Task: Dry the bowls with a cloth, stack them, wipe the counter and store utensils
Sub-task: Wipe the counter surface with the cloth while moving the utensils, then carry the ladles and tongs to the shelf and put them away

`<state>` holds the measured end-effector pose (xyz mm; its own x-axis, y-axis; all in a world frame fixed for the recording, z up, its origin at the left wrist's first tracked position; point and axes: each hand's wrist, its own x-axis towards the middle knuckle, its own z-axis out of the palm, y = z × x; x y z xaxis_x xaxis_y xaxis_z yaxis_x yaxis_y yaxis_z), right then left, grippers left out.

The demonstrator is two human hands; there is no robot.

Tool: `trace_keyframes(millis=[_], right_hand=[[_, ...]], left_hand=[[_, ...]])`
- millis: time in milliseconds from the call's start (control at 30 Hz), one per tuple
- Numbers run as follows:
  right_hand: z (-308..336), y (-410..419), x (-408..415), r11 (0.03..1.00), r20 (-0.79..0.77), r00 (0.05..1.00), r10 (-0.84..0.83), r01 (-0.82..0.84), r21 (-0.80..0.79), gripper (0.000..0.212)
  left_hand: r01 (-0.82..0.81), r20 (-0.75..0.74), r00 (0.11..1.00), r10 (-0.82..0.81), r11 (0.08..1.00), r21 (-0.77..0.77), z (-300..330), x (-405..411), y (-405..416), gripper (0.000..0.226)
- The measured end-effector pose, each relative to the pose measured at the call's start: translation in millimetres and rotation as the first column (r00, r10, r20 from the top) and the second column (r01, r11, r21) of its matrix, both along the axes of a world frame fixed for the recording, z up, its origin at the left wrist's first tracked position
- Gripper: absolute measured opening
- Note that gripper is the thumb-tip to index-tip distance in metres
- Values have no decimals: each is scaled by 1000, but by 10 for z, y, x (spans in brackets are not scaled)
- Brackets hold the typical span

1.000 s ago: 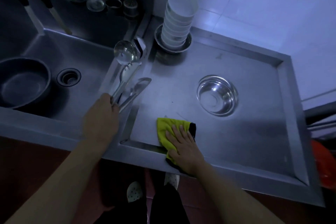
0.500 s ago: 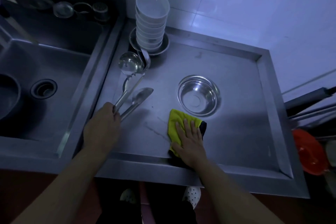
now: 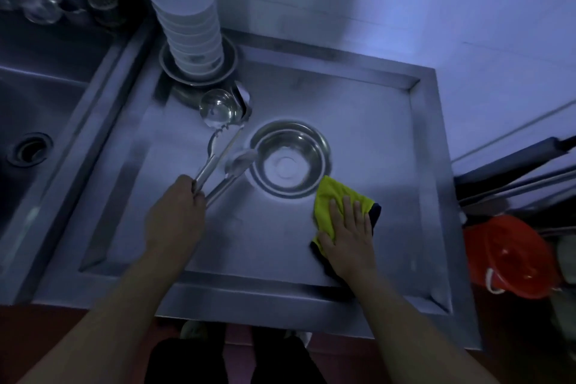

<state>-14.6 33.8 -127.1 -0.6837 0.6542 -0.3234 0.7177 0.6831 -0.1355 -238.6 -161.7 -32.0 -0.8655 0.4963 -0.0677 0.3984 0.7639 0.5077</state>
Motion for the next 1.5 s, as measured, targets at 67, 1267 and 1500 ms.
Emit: trace_keyframes(millis=[67, 1267, 1500], right_hand=[[64, 152, 284, 997, 7, 1000, -6, 7, -75, 70], [927, 636, 2304, 643, -313, 577, -755, 744, -179, 37], [1351, 651, 1182, 871, -637, 595, -490, 359, -335, 14]], left_hand=[[3, 17, 1000, -3, 1000, 4, 3, 223, 238, 16], [228, -26, 974, -227, 973, 35, 267, 1749, 1553, 18], [114, 1, 993, -115, 988, 100, 458, 1779, 1217, 20]])
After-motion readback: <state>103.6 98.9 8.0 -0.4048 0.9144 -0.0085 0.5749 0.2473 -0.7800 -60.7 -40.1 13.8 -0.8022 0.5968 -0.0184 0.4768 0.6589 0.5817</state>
